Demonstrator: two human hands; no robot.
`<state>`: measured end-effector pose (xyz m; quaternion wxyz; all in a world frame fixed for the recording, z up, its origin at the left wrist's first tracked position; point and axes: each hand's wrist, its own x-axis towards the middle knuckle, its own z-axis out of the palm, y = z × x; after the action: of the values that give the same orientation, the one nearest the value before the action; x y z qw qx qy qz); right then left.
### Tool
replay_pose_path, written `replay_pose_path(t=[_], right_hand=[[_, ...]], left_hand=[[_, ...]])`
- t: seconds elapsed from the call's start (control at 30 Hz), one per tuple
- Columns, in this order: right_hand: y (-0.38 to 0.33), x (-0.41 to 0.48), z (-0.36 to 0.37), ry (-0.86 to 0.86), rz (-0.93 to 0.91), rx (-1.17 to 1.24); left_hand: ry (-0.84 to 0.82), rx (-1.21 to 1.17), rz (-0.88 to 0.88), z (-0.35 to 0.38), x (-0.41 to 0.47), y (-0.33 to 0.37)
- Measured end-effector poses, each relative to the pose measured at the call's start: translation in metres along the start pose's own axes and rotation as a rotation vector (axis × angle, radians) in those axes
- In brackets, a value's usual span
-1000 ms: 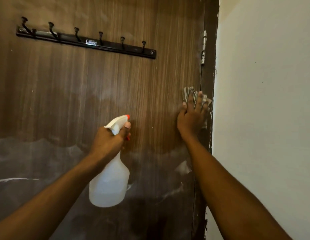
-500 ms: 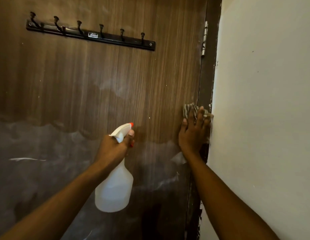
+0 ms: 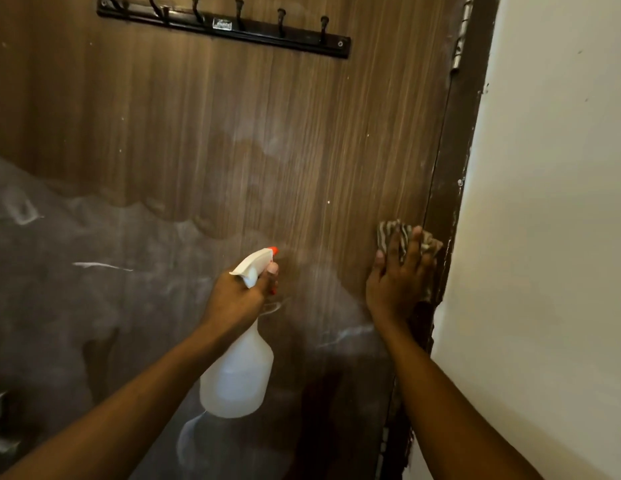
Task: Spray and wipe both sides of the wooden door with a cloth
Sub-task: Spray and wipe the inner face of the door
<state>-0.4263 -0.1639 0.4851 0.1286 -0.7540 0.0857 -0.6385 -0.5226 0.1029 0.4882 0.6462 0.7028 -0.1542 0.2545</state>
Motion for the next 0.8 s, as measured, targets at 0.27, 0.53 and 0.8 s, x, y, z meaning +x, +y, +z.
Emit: replay_pose_path(t=[0.27,0.53,0.8], right_hand=[[-0.03,-0.077,0.02,-0.194,-0.508,-0.035],[-0.025,-0.044,0.012,-0.083,-0.1,-0.03],[-0.106,-0.1,0.041,-0.141,-0.564,-0.008]], left_hand=[[0.029,0.048,-0.023,-0.009,-0.001,-0.02],[-0.035,0.116,-0.008,-0.025,-0.021,-0.046],[0.044,0.118,-0.014,-0.057,-0.017,-0.065]])
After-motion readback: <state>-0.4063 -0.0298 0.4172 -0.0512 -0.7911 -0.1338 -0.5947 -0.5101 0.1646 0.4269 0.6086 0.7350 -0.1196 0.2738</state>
